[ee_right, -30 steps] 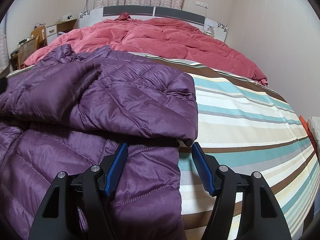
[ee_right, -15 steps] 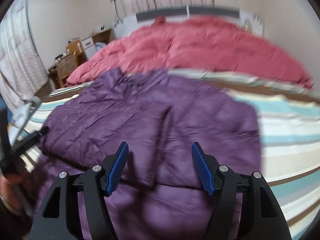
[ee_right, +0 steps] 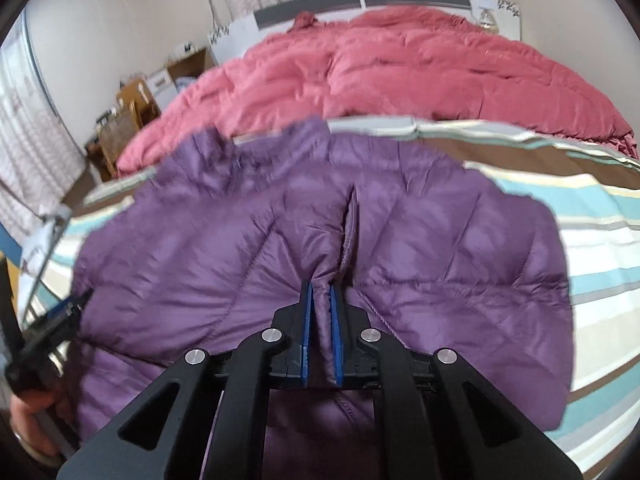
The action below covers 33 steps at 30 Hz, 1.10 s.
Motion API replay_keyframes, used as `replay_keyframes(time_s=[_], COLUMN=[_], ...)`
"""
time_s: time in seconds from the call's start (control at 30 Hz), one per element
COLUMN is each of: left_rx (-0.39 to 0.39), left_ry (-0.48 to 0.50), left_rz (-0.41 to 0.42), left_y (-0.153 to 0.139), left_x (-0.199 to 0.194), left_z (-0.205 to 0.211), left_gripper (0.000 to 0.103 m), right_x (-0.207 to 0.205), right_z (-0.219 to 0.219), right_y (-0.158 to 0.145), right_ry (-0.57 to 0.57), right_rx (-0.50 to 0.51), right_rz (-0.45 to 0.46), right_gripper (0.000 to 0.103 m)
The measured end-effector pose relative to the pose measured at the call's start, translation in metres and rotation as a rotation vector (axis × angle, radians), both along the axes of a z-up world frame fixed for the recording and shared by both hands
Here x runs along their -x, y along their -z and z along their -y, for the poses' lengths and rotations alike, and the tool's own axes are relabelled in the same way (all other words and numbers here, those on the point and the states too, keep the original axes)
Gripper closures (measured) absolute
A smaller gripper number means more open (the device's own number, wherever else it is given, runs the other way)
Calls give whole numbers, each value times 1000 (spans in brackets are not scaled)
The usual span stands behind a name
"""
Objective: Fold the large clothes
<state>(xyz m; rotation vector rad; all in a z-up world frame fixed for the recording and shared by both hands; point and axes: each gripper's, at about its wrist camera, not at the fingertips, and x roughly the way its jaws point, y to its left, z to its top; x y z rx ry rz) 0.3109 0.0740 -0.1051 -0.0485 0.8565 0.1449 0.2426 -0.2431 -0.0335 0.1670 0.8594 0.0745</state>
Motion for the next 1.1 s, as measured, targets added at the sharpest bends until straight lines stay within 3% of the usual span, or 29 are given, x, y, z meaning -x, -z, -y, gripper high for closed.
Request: replay_keyframes(time_s=[0.07,0.17,0.2,0.23,0.33,0.47,0.63,0.73,0.87,1.1], left_rx=[-2,3,3,3,-27,-70,-185,-145,-83,-103], left_ry=[2,6,5,8,48,97,169,161,160,156], left_rz=[-2,21,41,56,111,96,31,18,-11,-1], left_y=[-1,-13,-19,-23,-41,-44,-20,-5,4,3], left_x=[0,9,13,15,12,-16,-50,-56,-63,-59], left_z=[1,-2,-1,-2,9,27,47,40,32,38], left_gripper=[33,29,28,24,22,22,21,18,14,13], right_x=[4,17,26,31,31,0,-37,-40,-42,-42], right_z=[2,14,16,16,6,-23,-33,-28,-36,-36], right_y=[2,-10,-22,-28,-48,-44,-12,5,14,15], right_ry=[-9,-4,4,9,-28,-93,-76,-62,-63,-61], right_rx=[-9,-28,-19,-3,40,82,146,126,180,199], right_rz=[11,45,98,130,195,149,61,47,59,70], right_gripper=[90,66,53,50,51,53,54,54,54,54])
